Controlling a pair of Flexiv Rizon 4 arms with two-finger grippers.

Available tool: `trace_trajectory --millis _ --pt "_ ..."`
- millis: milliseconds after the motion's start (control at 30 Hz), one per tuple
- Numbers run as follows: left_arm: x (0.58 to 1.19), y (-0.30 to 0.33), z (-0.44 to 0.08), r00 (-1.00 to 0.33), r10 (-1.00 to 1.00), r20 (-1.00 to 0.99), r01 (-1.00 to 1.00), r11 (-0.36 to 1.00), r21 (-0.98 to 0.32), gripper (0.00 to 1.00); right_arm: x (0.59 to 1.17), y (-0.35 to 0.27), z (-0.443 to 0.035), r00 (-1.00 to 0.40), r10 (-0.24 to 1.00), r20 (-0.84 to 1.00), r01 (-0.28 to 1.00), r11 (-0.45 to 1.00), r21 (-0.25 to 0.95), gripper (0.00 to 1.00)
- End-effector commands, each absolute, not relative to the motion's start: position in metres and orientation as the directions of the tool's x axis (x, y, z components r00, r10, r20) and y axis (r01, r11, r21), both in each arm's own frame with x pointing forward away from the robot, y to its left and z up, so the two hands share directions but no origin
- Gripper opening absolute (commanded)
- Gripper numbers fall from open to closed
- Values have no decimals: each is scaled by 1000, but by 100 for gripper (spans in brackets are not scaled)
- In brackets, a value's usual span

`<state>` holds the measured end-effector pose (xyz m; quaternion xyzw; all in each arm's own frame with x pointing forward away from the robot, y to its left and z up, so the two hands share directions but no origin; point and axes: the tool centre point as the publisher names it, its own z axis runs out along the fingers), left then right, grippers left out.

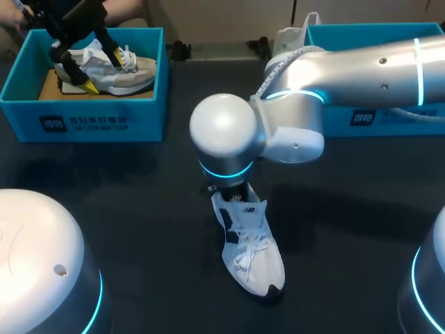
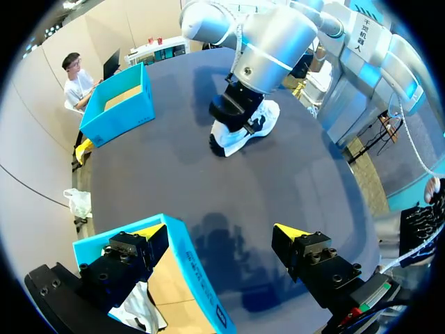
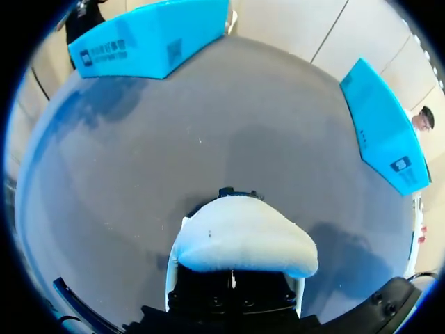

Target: Take the shoe out of the shoebox, open the shoe tongue, remove and reinsert the insole, then place the shoe into the shoebox

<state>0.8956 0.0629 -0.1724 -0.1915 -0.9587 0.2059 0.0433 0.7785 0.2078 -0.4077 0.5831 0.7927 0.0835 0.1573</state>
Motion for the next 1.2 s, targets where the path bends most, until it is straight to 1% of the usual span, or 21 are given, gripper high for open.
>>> trace_trajectory --millis 33,233,333,433,500,567,767,900,1067,1200 --pt "895 63 -172 -923 386 5 350 842 -410 100 764 212 -424 -262 953 -153 919 295 260 0" --pt "895 63 -172 -923 386 5 350 842 -410 100 732 204 -426 -231 960 -157 948 258 186 0" --pt "895 63 -172 -923 386 5 350 842 -410 100 724 203 -418 -218 961 -171 952 248 180 0" --pt "895 63 -172 -923 386 5 350 842 -410 100 722 203 -407 -208 960 -189 948 245 201 0" --pt "895 63 -172 -923 386 5 350 842 -410 100 722 204 -392 -196 954 -227 943 247 225 0" --pt "895 63 -172 -923 386 5 350 842 -410 100 723 204 -384 -191 946 -263 941 253 224 0" --pt "895 63 -172 -923 386 5 350 842 -410 100 721 203 -373 -203 916 -346 949 271 161 0" --pt "895 63 -172 -923 386 5 350 842 -410 100 724 198 -372 -217 915 -340 946 283 160 0" --pt "895 63 -172 -923 386 5 350 842 -410 100 735 197 -378 -239 938 -249 932 294 212 0" --pt "895 63 -172 -923 386 5 350 842 -410 100 741 194 -391 -246 946 -211 937 288 199 0"
